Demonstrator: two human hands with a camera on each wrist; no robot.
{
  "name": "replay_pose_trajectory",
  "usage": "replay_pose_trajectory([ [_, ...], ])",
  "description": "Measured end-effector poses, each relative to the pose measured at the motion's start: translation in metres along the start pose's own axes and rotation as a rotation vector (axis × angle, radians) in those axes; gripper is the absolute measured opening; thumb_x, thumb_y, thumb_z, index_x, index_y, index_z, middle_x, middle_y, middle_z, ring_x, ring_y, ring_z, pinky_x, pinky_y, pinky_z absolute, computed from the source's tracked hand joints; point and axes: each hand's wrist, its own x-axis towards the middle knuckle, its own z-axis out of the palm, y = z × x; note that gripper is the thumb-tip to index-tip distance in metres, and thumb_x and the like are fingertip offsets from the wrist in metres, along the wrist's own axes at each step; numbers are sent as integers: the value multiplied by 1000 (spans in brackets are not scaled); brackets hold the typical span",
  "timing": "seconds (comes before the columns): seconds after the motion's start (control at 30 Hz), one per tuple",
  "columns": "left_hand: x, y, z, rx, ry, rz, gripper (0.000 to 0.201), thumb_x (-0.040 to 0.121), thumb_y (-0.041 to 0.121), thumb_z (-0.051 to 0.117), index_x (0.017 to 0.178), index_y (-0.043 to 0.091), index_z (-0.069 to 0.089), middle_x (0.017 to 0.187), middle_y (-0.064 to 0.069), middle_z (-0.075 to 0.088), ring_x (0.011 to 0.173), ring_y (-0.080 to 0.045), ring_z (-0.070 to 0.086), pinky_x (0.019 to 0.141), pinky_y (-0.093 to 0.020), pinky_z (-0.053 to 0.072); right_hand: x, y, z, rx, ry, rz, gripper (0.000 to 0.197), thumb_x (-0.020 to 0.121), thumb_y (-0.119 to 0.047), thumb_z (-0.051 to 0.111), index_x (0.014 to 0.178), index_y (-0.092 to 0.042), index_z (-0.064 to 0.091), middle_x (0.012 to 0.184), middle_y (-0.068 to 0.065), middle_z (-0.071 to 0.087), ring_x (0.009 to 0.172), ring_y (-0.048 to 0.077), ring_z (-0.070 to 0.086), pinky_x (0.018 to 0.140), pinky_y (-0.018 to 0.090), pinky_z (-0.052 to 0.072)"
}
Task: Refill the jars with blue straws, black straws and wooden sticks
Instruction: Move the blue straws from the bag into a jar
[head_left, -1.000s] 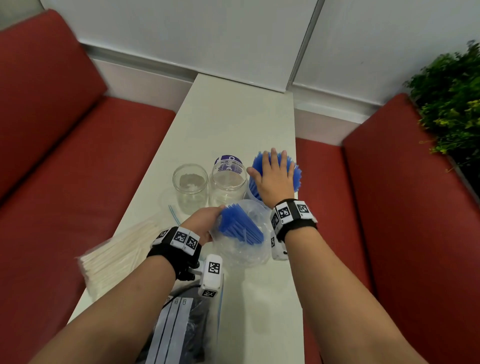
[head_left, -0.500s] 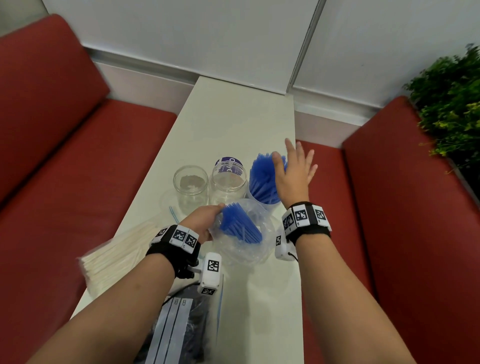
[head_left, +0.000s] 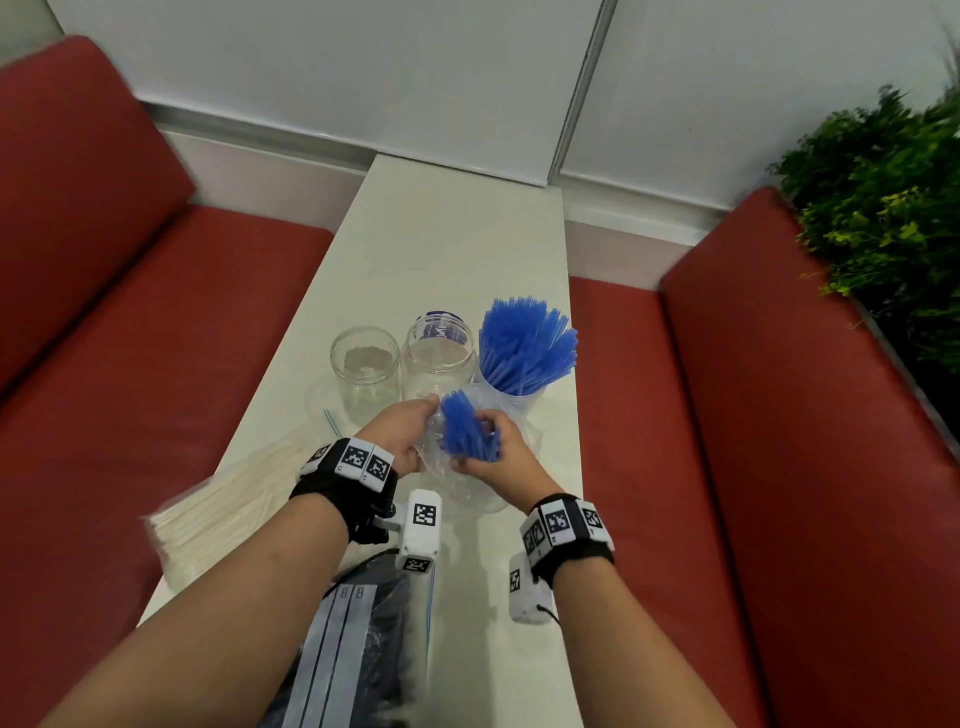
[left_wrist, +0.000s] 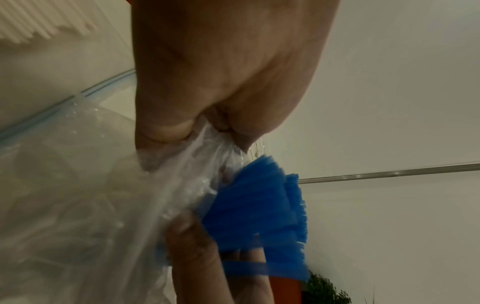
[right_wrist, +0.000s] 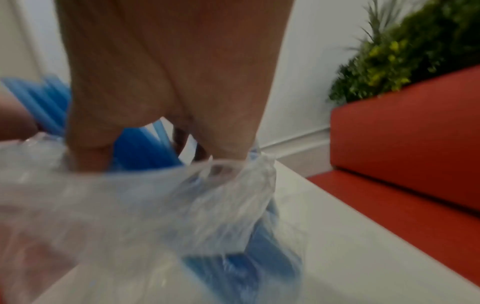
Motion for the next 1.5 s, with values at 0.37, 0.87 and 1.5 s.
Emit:
replay_pose_trajectory([
  [0.37,-10,1,-5,30,4,31,37,108,33,48,130,5,62,124,-18,71,118,-37,66,99,-52,54,-3,-2,4,152,255,-117,32,98,-13,62,129,-18,60,118,-6,68,107,0,62,92,13,47],
  [0.87,-14,-1,-12,24,23,8,38,107,33,50,134,7,57,120,-17,72,109,-34,70,85,-48,58,-7,-14,-7,274,365,-122,12,98,-19,63,110,-21,67,104,-2,73,101,13,68,89,24,53],
  [1.5,-6,-2,-10,39,14,-12,37,107,34,50,129,7,62,114,-17,75,103,-34,72,82,-46,59,-6,-13,-2,456,322,-13,36,96,-11,65,128,-17,51,117,13,67,110,28,67,100,43,53],
])
